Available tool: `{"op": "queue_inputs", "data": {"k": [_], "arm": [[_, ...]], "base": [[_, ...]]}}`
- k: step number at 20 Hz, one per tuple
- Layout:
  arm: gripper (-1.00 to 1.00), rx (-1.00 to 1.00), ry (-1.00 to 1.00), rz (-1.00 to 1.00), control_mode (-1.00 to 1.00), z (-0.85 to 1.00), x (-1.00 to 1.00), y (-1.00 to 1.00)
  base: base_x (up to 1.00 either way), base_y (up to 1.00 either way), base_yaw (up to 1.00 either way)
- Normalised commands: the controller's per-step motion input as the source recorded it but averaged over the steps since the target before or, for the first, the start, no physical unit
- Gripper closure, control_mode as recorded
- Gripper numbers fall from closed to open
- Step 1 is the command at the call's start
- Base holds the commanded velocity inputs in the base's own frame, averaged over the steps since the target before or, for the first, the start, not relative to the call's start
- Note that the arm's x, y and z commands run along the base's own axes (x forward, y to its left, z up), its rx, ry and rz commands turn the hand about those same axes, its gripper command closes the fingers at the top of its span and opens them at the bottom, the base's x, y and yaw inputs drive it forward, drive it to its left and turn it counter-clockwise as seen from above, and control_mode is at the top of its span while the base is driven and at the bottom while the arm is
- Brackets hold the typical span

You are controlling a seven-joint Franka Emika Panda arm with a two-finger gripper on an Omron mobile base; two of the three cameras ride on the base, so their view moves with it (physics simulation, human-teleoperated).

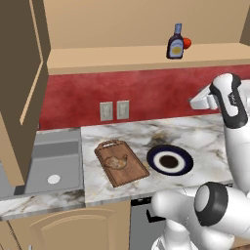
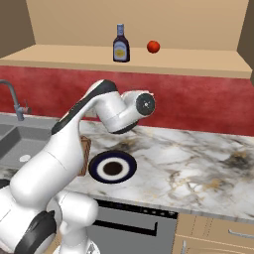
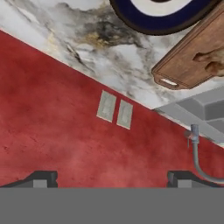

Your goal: Pick the chicken drumstick from the plate and place it on the cutting board. Then pick the condiment bottle from the cabinet and place it next to the cutting board.

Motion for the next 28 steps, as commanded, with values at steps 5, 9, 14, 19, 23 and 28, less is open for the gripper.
{"op": "queue_inputs", "data": {"k": [5,9,14,19,23,28], "arm": [[-1.00,0.16,-0.01,0.00,-1.00,0.00,-0.20,0.00],[-1.00,0.11,-0.02,0.00,-1.00,0.00,-0.27,0.00],[-1.00,0.09,-0.01,0.00,-1.00,0.01,-0.24,0.00],[-1.00,0.08,-0.02,0.00,-1.00,0.00,-0.27,0.04],[-1.00,0.06,-0.01,0.00,-1.00,0.00,-0.26,0.10],[-1.00,0.03,0.00,0.00,-1.00,0.00,-0.24,0.15]], "base": [[0.00,0.00,0.00],[0.00,0.00,0.00],[0.00,0.00,0.00],[0.00,0.00,0.00],[0.00,0.00,0.00],[0.00,0.00,0.00]]}}
